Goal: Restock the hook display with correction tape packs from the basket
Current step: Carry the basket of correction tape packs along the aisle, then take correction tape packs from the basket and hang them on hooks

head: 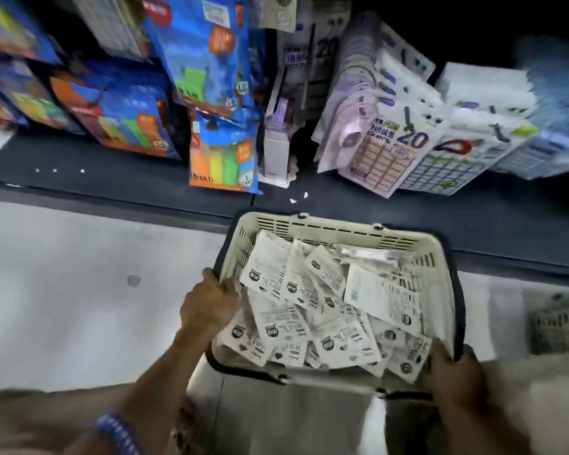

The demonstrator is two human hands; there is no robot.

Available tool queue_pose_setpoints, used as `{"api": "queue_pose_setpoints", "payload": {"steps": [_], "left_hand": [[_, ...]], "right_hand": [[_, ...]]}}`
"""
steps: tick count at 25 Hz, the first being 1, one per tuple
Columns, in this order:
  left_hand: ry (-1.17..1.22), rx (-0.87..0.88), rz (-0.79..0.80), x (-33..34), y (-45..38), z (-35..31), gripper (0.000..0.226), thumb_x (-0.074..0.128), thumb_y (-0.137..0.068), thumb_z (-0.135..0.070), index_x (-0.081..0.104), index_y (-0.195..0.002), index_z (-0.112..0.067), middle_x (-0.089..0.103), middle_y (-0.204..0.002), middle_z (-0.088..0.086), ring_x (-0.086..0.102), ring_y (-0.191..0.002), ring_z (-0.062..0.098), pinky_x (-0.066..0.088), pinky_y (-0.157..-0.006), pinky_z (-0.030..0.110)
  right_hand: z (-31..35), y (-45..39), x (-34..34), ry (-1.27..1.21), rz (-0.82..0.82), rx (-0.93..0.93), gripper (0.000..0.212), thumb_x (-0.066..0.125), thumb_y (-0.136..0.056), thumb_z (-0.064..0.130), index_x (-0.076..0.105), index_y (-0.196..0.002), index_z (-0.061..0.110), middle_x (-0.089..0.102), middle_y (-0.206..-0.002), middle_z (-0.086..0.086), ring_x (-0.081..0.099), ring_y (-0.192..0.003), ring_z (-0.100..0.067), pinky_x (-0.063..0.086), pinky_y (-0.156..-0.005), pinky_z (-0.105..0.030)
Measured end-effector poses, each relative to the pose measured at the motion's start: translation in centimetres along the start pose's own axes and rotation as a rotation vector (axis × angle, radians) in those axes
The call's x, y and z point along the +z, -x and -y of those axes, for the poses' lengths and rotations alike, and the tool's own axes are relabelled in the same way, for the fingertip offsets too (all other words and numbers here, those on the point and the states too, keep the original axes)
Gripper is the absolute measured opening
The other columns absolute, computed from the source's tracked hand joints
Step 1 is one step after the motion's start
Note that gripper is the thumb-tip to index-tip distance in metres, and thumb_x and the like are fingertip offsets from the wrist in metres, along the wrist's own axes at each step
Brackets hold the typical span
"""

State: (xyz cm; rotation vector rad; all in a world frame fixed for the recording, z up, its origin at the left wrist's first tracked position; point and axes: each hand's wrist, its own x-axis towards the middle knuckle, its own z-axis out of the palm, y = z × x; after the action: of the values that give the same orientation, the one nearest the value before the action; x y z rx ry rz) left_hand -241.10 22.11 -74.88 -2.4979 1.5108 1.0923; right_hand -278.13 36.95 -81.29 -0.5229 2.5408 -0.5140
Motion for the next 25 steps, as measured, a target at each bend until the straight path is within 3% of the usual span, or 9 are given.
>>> {"api": "queue_pose_setpoints", "payload": {"steps": [3,6,8,11,14,17,22,23,25], "left_hand": [[0.091,-0.043,-0.03,0.8,1.5,-0.8,0.051,0.05,-0.098,-0.033,0.031,-0.136,-0.005,0.064,-0.124,0.018,0.06,-0.115,0.04,0.04,-0.079,0.036],[0.316,-0.092,0.032,-0.4,4.4,-1.1,0.063,0.051,-0.096,-0.023,0.021,-0.15,-0.006,0.055,-0.14,0.021,0.052,-0.128,0.041,0.044,-0.098,0.041],[0.354,-0.044,-0.022,-1.6,7.2,-0.9,0.066,0.055,-0.094,-0.021,0.025,-0.151,-0.006,0.051,-0.143,0.02,0.05,-0.13,0.04,0.042,-0.103,0.043],[0.145,0.135,-0.167,-2.6,10.7,-1.1,0.067,0.061,-0.091,-0.022,0.032,-0.15,-0.012,0.048,-0.143,0.019,0.049,-0.13,0.039,0.043,-0.107,0.047],[-0.062,0.284,-0.093,-2.8,12.1,-0.9,0.058,0.059,-0.091,-0.017,0.042,-0.146,-0.017,0.049,-0.141,0.017,0.051,-0.127,0.037,0.044,-0.106,0.048],[-0.229,0.309,0.009,-2.6,11.2,-1.0,0.059,0.054,-0.093,-0.015,0.038,-0.15,-0.018,0.043,-0.149,0.016,0.045,-0.135,0.034,0.04,-0.111,0.043],[-0.305,0.429,0.123,-0.3,6.4,-6.7,0.063,0.05,-0.095,-0.014,0.032,-0.154,-0.021,0.035,-0.158,0.01,0.04,-0.141,0.032,0.038,-0.113,0.046],[-0.327,0.465,0.131,0.4,5.2,-7.8,0.062,0.049,-0.095,-0.014,0.032,-0.154,-0.021,0.036,-0.157,0.009,0.04,-0.14,0.032,0.038,-0.113,0.046],[-0.351,0.518,0.153,0.9,3.2,-9.3,0.06,0.048,-0.096,-0.014,0.033,-0.153,-0.023,0.038,-0.156,0.007,0.042,-0.139,0.03,0.039,-0.111,0.042]], "right_hand": [[1.8,0.0,-0.2,-0.047,-0.072,-0.046,0.036,0.065,-0.095,0.029,0.057,-0.111,-0.003,0.065,-0.111,-0.035,0.061,-0.1,-0.052,0.051,-0.087,-0.054],[2.2,1.8,-1.1,-0.096,-0.077,0.072,0.054,0.067,-0.088,0.018,0.042,-0.135,0.007,0.051,-0.136,-0.027,0.054,-0.116,-0.049,0.047,-0.095,-0.054],[4.4,4.0,-2.2,0.016,-0.115,-0.191,0.076,0.073,-0.082,0.014,0.033,-0.146,0.017,0.038,-0.15,-0.019,0.046,-0.126,-0.048,0.04,-0.102,-0.058],[6.4,6.6,-3.2,0.089,-0.07,-0.627,0.075,0.074,-0.083,0.017,0.035,-0.147,0.02,0.043,-0.151,-0.013,0.047,-0.129,-0.04,0.04,-0.103,-0.052],[7.4,7.8,-2.3,0.043,0.236,-0.799,0.065,0.07,-0.089,0.014,0.038,-0.145,0.024,0.059,-0.137,-0.008,0.062,-0.105,-0.027,0.049,-0.083,-0.036],[7.9,7.3,-0.4,0.325,0.406,-0.934,0.074,0.066,-0.092,0.014,0.027,-0.153,0.026,0.052,-0.143,-0.007,0.059,-0.114,-0.028,0.052,-0.088,-0.038],[10.5,5.2,4.5,0.509,0.442,-1.045,0.093,0.067,-0.089,0.014,0.01,-0.16,0.032,0.026,-0.164,0.0,0.054,-0.123,-0.027,0.052,-0.09,-0.037],[11.2,4.9,5.5,0.537,0.411,-1.066,0.087,0.067,-0.09,0.019,0.015,-0.159,0.033,0.03,-0.163,0.002,0.056,-0.121,-0.027,0.052,-0.09,-0.036],[12.9,4.5,6.7,0.467,0.261,-1.139,0.059,0.062,-0.096,0.023,0.041,-0.151,0.03,0.06,-0.142,0.001,0.066,-0.103,-0.026,0.052,-0.079,-0.032]]}}
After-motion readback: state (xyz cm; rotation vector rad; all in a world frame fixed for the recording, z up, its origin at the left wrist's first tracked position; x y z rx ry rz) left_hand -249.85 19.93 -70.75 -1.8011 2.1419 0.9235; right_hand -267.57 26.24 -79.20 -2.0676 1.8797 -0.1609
